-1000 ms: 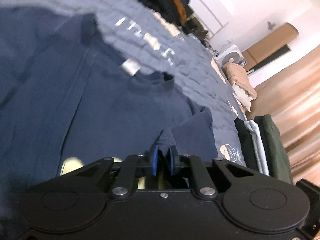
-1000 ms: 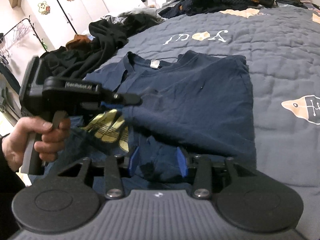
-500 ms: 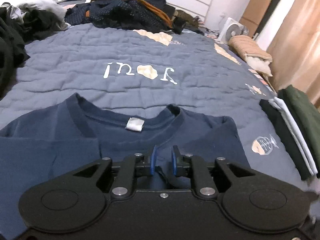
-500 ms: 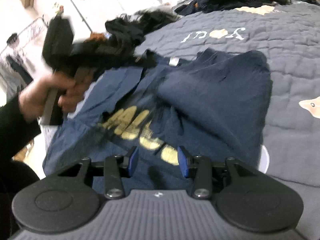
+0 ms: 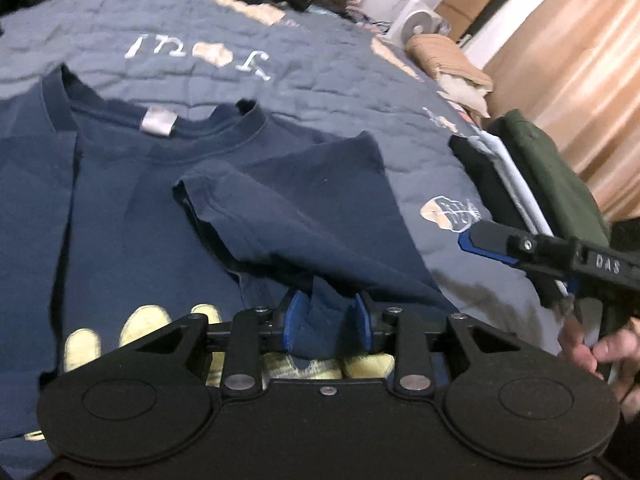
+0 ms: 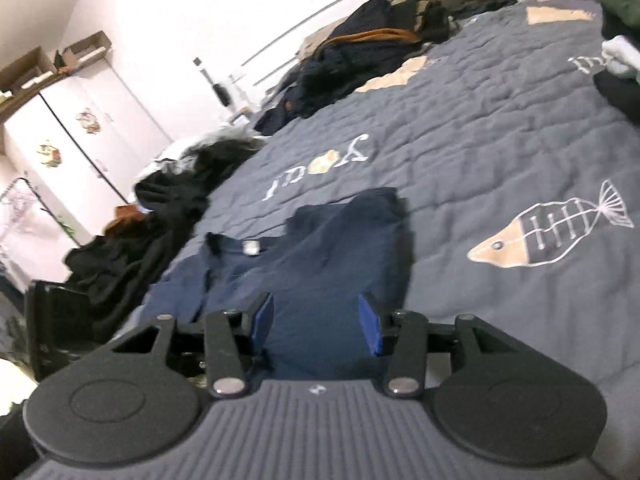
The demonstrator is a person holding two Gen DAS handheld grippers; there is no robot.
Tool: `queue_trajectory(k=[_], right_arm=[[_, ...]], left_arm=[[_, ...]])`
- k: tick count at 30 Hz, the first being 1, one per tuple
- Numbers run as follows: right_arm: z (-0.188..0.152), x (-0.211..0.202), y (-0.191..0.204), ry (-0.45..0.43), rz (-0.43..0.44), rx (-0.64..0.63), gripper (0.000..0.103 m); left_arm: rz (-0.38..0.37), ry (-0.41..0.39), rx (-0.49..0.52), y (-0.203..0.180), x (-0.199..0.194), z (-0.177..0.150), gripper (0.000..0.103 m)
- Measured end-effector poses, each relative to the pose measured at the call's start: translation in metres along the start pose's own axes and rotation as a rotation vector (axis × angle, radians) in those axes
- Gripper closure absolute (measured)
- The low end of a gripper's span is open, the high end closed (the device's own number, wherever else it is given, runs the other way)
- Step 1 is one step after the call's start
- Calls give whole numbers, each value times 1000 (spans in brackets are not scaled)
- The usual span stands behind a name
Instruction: Fold clothes
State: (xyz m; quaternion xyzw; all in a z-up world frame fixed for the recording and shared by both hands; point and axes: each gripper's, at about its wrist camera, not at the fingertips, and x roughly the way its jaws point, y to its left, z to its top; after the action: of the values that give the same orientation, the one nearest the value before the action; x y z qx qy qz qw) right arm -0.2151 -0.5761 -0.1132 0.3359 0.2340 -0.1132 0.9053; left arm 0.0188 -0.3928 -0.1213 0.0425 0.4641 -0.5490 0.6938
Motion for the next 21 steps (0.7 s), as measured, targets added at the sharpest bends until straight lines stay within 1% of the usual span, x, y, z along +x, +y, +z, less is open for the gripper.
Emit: queue_trajectory(k=[2, 4, 6, 8, 10, 14, 17, 19, 21], right_arm=[[-1, 8, -4, 13, -33, -4, 57], [-3, 18, -8, 40, -75, -3, 57], [-5, 28, -13, 67, -117, -3, 57], [-7, 37, -17, 94, -158, -2, 57], [-12, 43, -22, 113, -180, -5, 57], [-12, 45, -21, 103, -187, -22, 57], [-12, 47, -21, 102, -191, -26, 57], [-13, 48, -20, 102, -193, -29, 57], [-12, 48, -20, 102, -195, -31, 57]], left_arm=[[10, 0, -17, 4, 6, 1, 73], [-26, 9, -53, 9, 10, 1, 73], [-78, 14, -64, 11, 10, -1, 74], [-113, 14, -46, 11, 7, -5, 87], [-133, 25, -29, 11, 0, -11, 88], [-158, 67, -37, 13, -22, -25, 89], [-171, 122, -87, 17, -35, -37, 89], [-156, 118, -97, 18, -43, -43, 88], [-155, 97, -126, 20, -47, -43, 88]])
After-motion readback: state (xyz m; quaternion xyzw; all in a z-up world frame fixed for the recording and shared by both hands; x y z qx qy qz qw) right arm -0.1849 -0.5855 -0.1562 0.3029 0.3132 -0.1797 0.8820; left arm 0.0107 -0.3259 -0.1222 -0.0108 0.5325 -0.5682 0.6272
